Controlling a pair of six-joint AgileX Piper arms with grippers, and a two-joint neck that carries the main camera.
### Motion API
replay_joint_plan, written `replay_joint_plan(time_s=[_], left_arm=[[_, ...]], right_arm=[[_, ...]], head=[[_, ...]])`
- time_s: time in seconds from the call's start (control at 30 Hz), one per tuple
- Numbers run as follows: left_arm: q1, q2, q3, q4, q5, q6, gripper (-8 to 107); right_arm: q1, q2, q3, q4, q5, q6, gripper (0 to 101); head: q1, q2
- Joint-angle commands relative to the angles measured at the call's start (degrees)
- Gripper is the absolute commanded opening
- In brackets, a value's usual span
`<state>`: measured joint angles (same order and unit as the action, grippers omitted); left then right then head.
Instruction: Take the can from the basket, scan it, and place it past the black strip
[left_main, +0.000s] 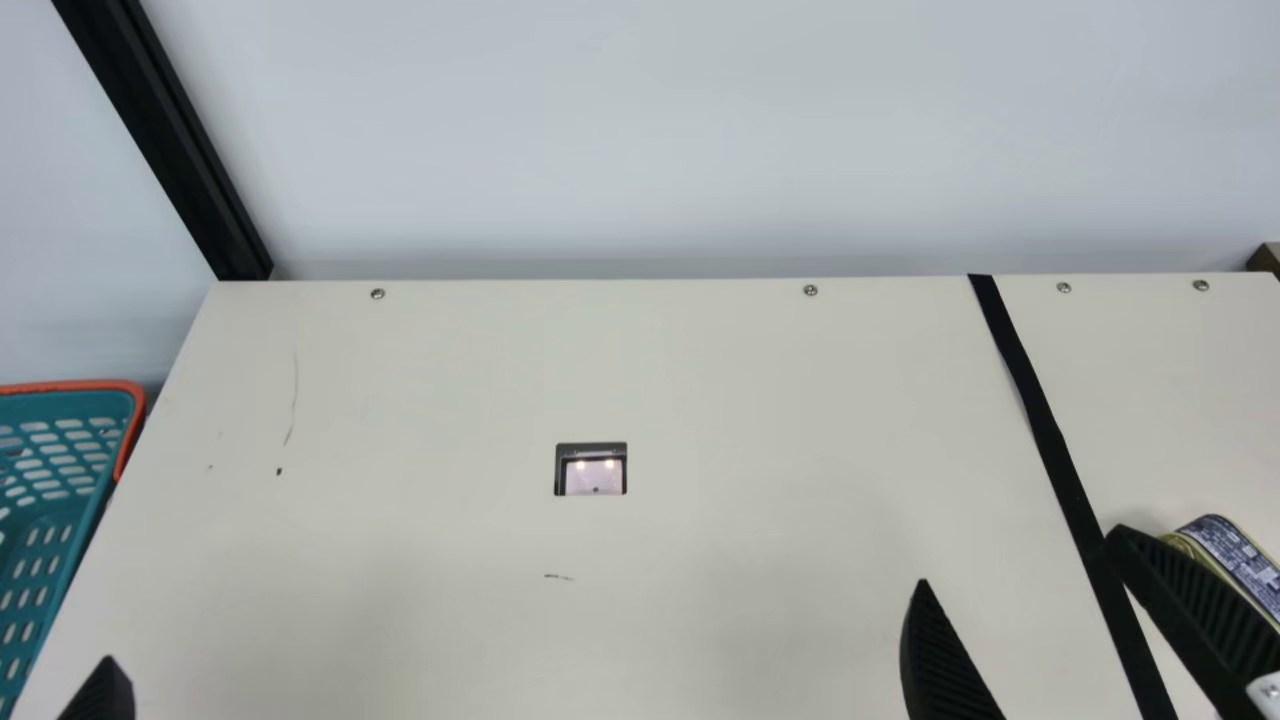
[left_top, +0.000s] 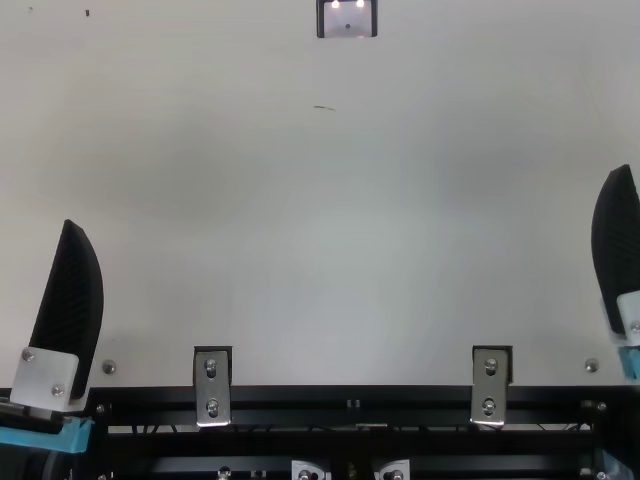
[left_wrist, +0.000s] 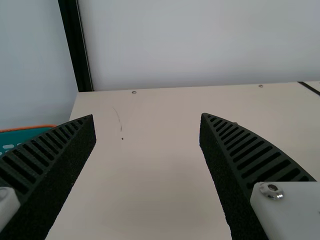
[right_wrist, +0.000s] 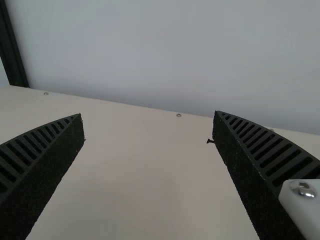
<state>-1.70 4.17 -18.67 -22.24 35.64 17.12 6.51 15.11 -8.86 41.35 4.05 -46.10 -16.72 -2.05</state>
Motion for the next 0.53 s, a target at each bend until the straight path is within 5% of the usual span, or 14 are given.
replay_joint_plan(time_s=[0.0, 0.5], left_arm=[[0.0, 0.0, 0.0, 0.0, 0.0, 0.0, 90], [0.0, 0.0, 0.0, 0.0, 0.0, 0.0, 90]], right_arm=[[0.0, 0.0, 0.0, 0.0, 0.0, 0.0, 101], [0.0, 0.0, 0.0, 0.0, 0.0, 0.0, 101]], head=[[-0.3, 0.3], [-0.3, 0.3]])
